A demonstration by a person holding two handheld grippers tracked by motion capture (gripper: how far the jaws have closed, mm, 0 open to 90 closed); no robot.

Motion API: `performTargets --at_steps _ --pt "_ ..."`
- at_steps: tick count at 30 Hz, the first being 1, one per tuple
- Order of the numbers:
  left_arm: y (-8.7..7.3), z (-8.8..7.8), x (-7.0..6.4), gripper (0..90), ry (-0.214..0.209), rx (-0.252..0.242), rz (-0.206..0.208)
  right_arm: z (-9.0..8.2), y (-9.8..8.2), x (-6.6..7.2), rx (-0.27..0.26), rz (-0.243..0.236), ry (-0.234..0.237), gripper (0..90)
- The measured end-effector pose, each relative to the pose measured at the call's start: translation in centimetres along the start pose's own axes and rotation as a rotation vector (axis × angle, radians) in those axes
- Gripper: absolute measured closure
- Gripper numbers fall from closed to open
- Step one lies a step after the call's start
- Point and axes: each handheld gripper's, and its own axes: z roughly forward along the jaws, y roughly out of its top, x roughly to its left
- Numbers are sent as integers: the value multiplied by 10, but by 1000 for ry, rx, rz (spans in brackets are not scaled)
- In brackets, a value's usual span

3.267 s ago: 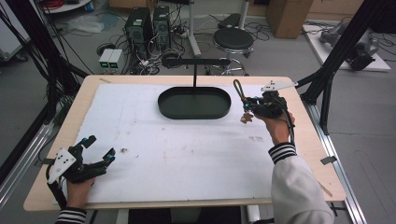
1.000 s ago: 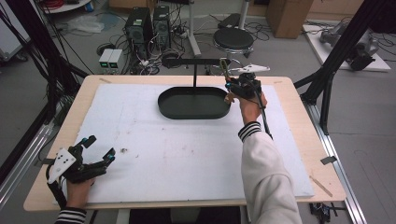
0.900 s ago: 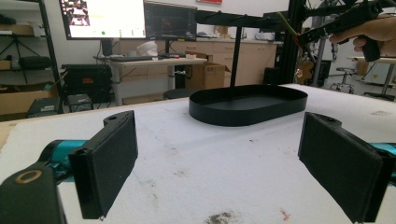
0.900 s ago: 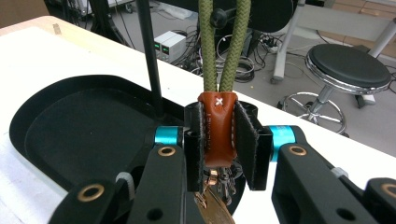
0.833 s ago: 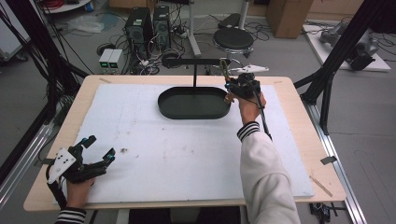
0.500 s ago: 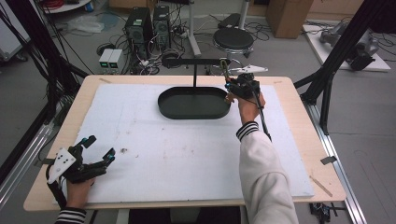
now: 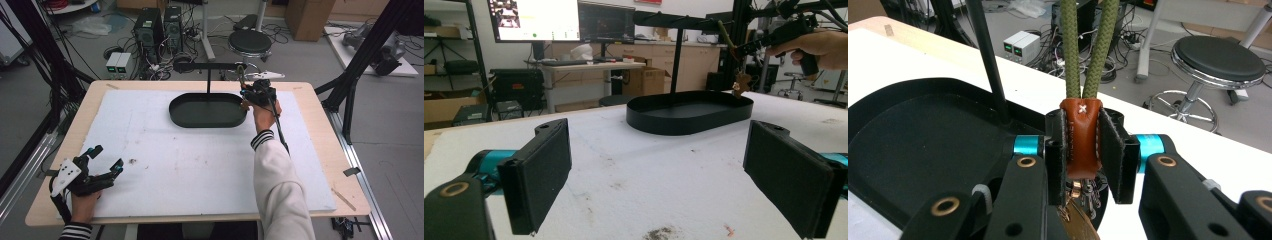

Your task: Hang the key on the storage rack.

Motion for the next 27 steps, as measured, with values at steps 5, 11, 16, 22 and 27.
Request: performTargets --at_steps 5,11,16,22,27 --pt "0 0 0 124 -1 0 0 4 -2 -2 -7 17 6 739" --pt "0 0 0 124 0 0 0 9 -2 -2 -5 16 6 739" --pt "0 0 0 124 0 0 1 11 -3 -3 -5 31 12 738" --pt "0 0 0 124 0 0 1 11 -2 -4 -1 26 13 730" --pt "0 0 0 124 1 -1 0 13 -3 -6 -48 29 43 162"
